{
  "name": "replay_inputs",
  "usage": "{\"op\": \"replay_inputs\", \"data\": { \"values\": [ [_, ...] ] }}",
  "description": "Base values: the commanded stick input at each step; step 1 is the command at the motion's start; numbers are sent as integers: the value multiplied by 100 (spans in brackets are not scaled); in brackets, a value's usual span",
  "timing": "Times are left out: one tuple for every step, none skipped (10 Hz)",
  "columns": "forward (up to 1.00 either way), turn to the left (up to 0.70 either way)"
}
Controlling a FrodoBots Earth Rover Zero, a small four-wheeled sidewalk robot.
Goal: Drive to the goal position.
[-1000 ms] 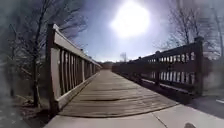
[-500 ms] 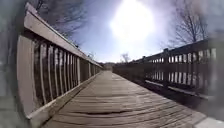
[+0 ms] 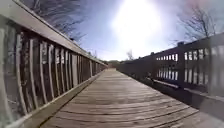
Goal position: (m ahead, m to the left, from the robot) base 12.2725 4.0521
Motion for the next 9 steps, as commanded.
{"op": "replay_inputs", "data": {
  "values": [
    [100, 6],
    [100, 6],
    [100, 6],
    [100, 5],
    [100, 2],
    [100, 1],
    [100, 0],
    [100, 0],
    [100, 0]
  ]
}}
